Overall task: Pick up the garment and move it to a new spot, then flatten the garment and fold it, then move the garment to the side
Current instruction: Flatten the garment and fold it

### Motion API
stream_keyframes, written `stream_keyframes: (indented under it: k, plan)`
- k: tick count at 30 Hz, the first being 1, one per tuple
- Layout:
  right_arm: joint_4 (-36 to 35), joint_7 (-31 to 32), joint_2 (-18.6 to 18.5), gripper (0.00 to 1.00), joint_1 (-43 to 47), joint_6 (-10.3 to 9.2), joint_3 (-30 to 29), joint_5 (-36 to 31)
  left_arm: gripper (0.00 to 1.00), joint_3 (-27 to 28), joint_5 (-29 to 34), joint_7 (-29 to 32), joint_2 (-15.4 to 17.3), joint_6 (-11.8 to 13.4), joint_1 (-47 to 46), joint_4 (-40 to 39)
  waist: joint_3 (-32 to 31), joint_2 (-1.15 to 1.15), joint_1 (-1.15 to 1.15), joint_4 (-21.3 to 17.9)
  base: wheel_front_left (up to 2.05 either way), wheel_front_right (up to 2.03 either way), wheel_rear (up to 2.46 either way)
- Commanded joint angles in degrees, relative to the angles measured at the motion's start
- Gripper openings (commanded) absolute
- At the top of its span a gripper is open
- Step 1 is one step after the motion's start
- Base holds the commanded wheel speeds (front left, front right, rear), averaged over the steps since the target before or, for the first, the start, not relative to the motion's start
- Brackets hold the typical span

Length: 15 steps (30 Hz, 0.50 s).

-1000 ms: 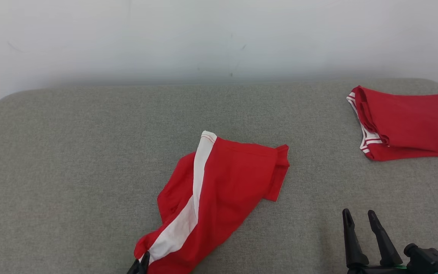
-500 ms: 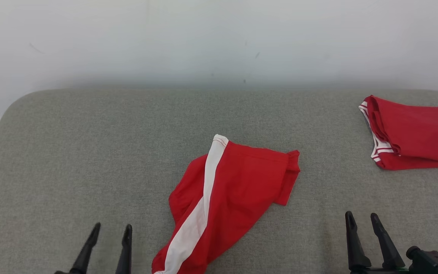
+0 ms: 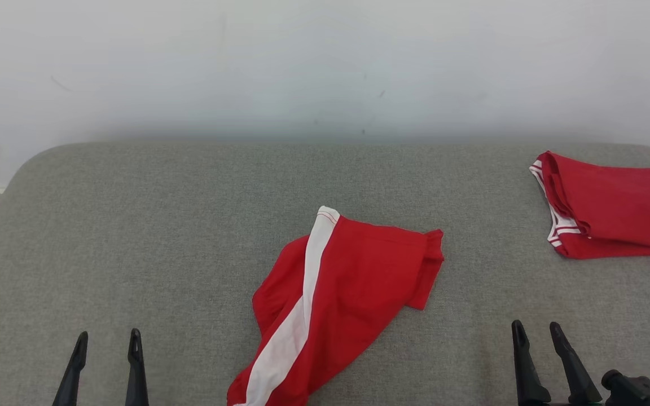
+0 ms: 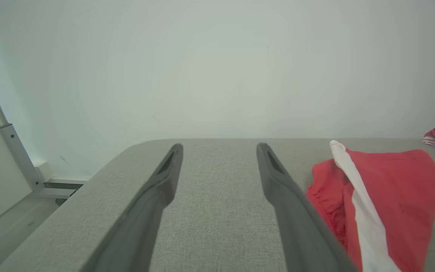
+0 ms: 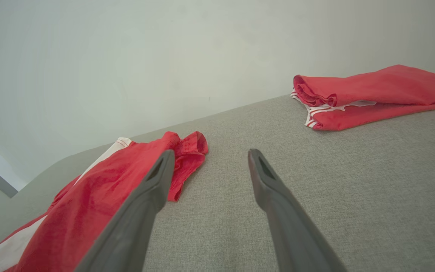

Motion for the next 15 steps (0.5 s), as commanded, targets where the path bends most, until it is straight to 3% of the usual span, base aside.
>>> stream_keyframes:
  k: [1, 9, 15]
  plan:
    - [0.17, -0.24, -0.49, 1.0, 0.53, -0.16, 0.17, -0.8, 1.0, 0.39, 0.6, -0.17, -0.4, 0.1, 0.76, 0.84, -0.04, 0.0, 0.0, 0.17, 0.0, 0.0, 0.0]
    - [3.91, -0.24, -2.86, 1.0, -4.97, -0.16, 5.89, -3.53, 1.0, 0.81, 2.88, -0.18, -0.92, 1.51, -0.92, 5.21, 0.5, 0.0, 0.0, 2.04, 0.0, 0.0, 0.0]
    - [10.22, 3.68, -5.33, 1.0, -17.5, -0.16, 13.07, -3.12, 1.0, 0.49, 2.7, -0.18, -1.44, 1.25, -2.36, 6.12, 1.49, 0.0, 0.0, 4.12, 0.0, 0.0, 0.0]
